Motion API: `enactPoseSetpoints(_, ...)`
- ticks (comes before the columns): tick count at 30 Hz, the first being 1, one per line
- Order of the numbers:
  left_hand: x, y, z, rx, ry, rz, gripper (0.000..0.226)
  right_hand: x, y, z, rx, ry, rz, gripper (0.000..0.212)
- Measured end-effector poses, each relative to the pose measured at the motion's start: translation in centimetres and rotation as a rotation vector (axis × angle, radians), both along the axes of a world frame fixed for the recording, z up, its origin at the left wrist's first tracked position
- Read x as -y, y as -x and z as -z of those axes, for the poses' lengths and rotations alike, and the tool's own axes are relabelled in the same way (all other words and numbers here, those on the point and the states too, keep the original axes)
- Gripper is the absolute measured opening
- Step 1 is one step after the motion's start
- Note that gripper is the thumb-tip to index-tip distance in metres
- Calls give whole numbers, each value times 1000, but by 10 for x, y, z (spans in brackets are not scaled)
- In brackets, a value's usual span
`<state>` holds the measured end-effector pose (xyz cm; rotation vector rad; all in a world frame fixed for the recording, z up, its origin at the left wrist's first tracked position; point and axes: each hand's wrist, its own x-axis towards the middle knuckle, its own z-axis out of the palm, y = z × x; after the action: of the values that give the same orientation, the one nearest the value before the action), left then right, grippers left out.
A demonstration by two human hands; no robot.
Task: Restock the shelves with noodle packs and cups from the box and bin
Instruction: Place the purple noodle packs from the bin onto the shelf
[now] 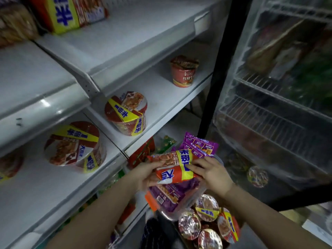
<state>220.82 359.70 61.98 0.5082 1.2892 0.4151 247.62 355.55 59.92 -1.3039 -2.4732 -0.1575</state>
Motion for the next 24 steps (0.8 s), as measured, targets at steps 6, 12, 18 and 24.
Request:
enactPoseSetpoints(6,-23,-2,-62,-181,-413,199,44,-1,-11,-54,-118,175,121,72)
enactPoseSetpoints(12,-46,-17,-132,-603,-918,701,60,-33,1,-137,-218,305,254,102)
enactPoseSetpoints(18,-58,-46,-237,-874,-1162,1039,58,-72,30,-215,-375,709,202,77)
enactPoseSetpoints(24,-66,-33,-313,-948,-1374,888,60,-84,41,-260,-764,796,178,31)
